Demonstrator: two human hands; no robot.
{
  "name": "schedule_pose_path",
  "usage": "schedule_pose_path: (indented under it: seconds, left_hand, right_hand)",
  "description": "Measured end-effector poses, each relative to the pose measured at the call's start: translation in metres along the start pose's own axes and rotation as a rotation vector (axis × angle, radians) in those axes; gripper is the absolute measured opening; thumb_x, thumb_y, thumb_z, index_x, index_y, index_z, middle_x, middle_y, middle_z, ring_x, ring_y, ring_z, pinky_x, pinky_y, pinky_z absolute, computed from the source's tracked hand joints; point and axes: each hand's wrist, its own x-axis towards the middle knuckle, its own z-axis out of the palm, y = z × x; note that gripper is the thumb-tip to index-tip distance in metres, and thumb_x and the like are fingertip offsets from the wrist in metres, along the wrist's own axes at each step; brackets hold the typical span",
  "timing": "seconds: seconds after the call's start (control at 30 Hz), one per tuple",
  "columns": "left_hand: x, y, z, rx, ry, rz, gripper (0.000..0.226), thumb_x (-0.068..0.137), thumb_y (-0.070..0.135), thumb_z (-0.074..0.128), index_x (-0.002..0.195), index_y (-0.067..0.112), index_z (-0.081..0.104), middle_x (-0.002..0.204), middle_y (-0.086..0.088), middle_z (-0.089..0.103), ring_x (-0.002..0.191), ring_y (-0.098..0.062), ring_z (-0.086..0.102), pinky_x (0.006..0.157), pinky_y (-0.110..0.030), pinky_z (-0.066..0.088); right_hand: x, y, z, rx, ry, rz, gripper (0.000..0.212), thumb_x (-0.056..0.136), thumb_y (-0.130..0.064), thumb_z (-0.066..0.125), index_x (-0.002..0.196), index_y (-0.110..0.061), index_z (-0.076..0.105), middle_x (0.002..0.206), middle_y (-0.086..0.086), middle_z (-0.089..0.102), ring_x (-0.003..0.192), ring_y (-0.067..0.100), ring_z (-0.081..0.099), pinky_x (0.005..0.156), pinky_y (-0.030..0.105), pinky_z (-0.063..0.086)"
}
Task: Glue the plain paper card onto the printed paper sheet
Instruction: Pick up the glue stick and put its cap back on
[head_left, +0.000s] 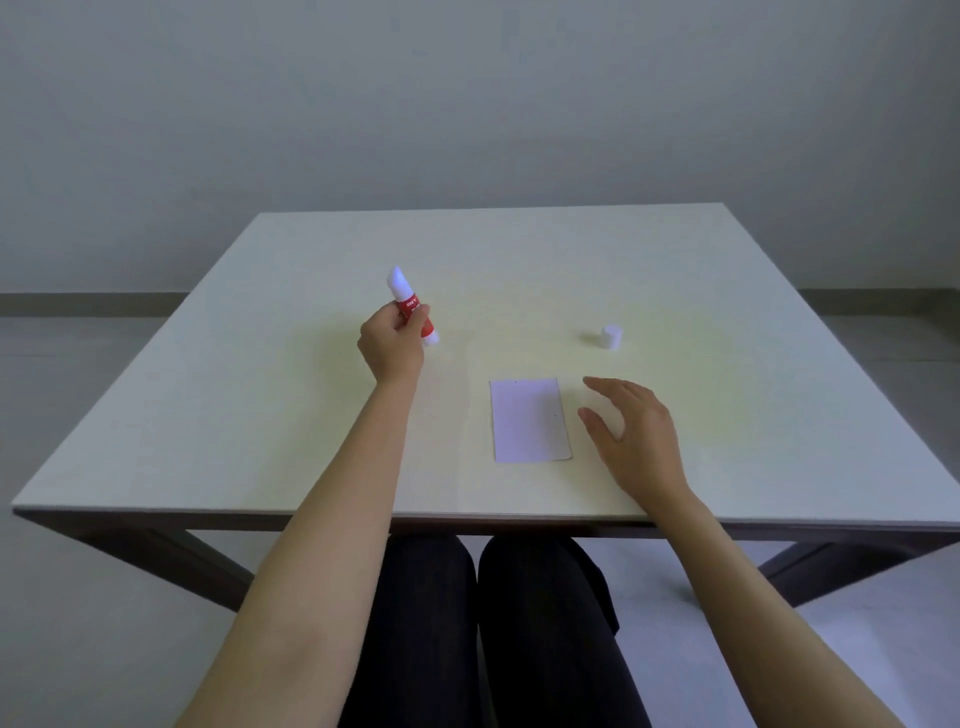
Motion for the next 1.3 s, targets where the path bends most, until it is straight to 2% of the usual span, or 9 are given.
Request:
schedule_pose_path:
  seconds: [0.17,0.27,0.4,0.67,0.8,0.9,0.97,1.13,1.3]
  left_hand:
    - [-0.055,0.029,-0.002,-0.678,-0.380,-0.199,0.006,0.086,0.010,0.066,0.084,0.012,0.071,0.081,0.000,0.076,0.086,-0.015,0.071,0.083,-0.022,0.055]
    - [-0.081,0.033,-0.004,-0.709,-0.512,-0.228,0.007,0.088,0.012,0.063,0.092,0.009,0.069,0.088,-0.003,0.077,0.086,-0.017,0.072,0.084,-0.025,0.056]
    - [-0.090,0.040,-0.012,-0.626,-0.563,-0.201,0.007,0.085,0.016,0.067,0.087,0.014,0.073,0.091,-0.003,0.077,0.076,-0.015,0.071,0.081,-0.026,0.053]
    - [-0.110,0.058,-0.007,-0.584,-0.545,-0.201,0.013,0.079,0.014,0.072,0.070,0.022,0.077,0.081,-0.001,0.076,0.082,-0.016,0.072,0.097,-0.033,0.050]
    - [-0.110,0.066,-0.007,-0.577,-0.538,-0.181,0.010,0.078,0.015,0.074,0.071,0.022,0.076,0.088,-0.007,0.075,0.087,-0.020,0.071,0.104,-0.040,0.046]
    - [-0.109,0.068,-0.009,-0.565,-0.567,-0.168,0.013,0.079,0.017,0.072,0.069,0.023,0.077,0.088,-0.004,0.076,0.087,-0.018,0.072,0.104,-0.040,0.046]
    - [-0.109,0.068,-0.009,-0.559,-0.550,-0.168,0.013,0.080,0.017,0.072,0.069,0.022,0.077,0.086,-0.003,0.076,0.085,-0.017,0.072,0.104,-0.040,0.046]
    - [-0.113,0.068,-0.003,-0.536,-0.460,-0.222,0.007,0.078,0.020,0.075,0.072,0.017,0.073,0.078,0.000,0.076,0.079,-0.017,0.074,0.100,-0.038,0.049]
    - [-0.109,0.065,-0.005,-0.521,-0.430,-0.214,0.005,0.078,0.018,0.074,0.075,0.014,0.073,0.081,-0.005,0.075,0.079,-0.019,0.073,0.099,-0.035,0.049]
  right_hand:
    - [0.023,-0.044,0.003,0.550,-0.024,0.286,0.037,0.095,-0.039,0.051,0.116,-0.012,0.064,0.062,-0.006,0.069,0.052,0.010,0.059,0.056,0.024,0.047]
    - [0.038,-0.068,0.003,0.972,-0.462,0.616,0.069,0.094,-0.062,0.029,0.096,-0.005,0.068,0.055,0.006,0.066,0.040,0.016,0.052,0.039,0.020,0.038]
    - [0.034,-0.073,0.008,1.231,-0.581,0.657,0.049,0.099,-0.046,0.039,0.080,-0.007,0.062,0.050,0.001,0.059,0.039,0.011,0.049,0.036,0.017,0.038]
    - [0.001,-0.058,0.023,0.092,0.284,-0.072,0.027,0.083,-0.028,0.071,0.087,-0.008,0.054,0.076,-0.003,0.061,0.064,0.016,0.049,0.059,0.031,0.042]
    - [0.013,-0.068,0.003,0.835,-0.121,0.445,0.054,0.086,-0.065,0.042,0.089,-0.015,0.061,0.057,-0.001,0.063,0.043,0.016,0.047,0.049,0.026,0.038]
    - [0.018,-0.067,-0.010,1.309,-0.461,0.729,0.059,0.092,-0.057,0.044,0.068,-0.009,0.068,0.049,0.003,0.055,0.035,0.015,0.040,0.039,0.021,0.037]
    - [0.017,-0.066,-0.008,1.263,-0.353,0.598,0.039,0.092,-0.038,0.057,0.068,-0.010,0.068,0.053,-0.002,0.058,0.040,0.012,0.046,0.045,0.021,0.041]
    - [0.002,-0.059,0.015,-0.009,0.384,-0.232,0.017,0.080,-0.012,0.072,0.084,-0.006,0.057,0.067,-0.004,0.061,0.053,0.023,0.056,0.054,0.034,0.045]
    - [0.017,-0.067,-0.002,0.752,-0.228,0.482,0.057,0.088,-0.059,0.049,0.107,-0.007,0.062,0.063,0.001,0.067,0.050,0.017,0.056,0.054,0.027,0.042]
